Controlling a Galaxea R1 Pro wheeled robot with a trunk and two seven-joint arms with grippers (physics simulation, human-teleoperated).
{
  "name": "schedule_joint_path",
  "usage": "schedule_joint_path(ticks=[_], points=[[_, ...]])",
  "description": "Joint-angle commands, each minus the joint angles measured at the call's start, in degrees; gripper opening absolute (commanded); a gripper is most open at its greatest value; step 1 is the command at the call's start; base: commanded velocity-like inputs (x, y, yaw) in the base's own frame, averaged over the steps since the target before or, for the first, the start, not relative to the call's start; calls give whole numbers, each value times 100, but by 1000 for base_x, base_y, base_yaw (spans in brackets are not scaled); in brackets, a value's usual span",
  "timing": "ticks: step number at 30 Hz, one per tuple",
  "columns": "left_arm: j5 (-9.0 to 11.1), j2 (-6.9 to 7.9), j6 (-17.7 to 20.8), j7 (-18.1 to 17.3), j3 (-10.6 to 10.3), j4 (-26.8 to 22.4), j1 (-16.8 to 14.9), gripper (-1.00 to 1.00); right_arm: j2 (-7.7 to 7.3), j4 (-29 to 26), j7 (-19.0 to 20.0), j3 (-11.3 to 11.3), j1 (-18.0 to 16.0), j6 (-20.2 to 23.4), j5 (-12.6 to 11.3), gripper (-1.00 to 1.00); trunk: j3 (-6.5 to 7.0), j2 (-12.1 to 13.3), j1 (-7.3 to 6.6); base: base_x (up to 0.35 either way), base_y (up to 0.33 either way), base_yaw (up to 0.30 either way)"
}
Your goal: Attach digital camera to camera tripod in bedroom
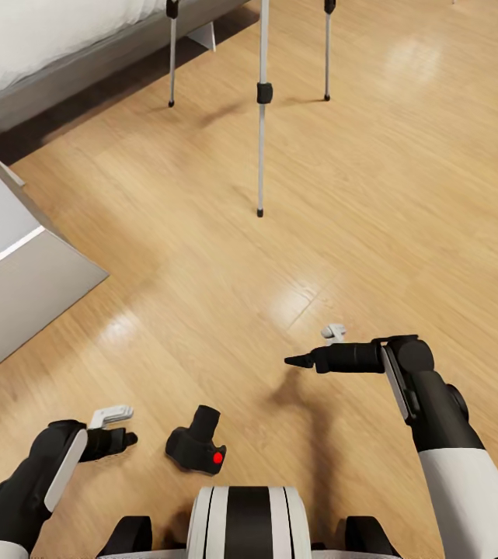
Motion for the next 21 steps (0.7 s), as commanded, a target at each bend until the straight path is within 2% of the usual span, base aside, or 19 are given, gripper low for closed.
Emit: schedule_joint_path(ticks=[1, 7, 15, 21], points=[[9, -3, 34, -4, 11, -149, -1, 100, 2, -4, 59, -9, -5, 26, 63, 100, -3, -1, -1, 0, 0, 0], [18, -28, 346, -3, -16, -782, -1, 100, 2, 2, 53, -11, -3, 26, 68, 100, -3, -1, -1, 0, 0, 0], [5, -27, 381, -3, -26, -905, -1, 100, 2, 13, 35, -11, -4, 26, 76, 100, -3, -1, -1, 0, 0, 0], [-28, -6, 321, 3, -108, -978, -1, 100, 2, 13, 31, -11, -6, 26, 77, 100, -3, -1, -1, 0, 0, 0]])
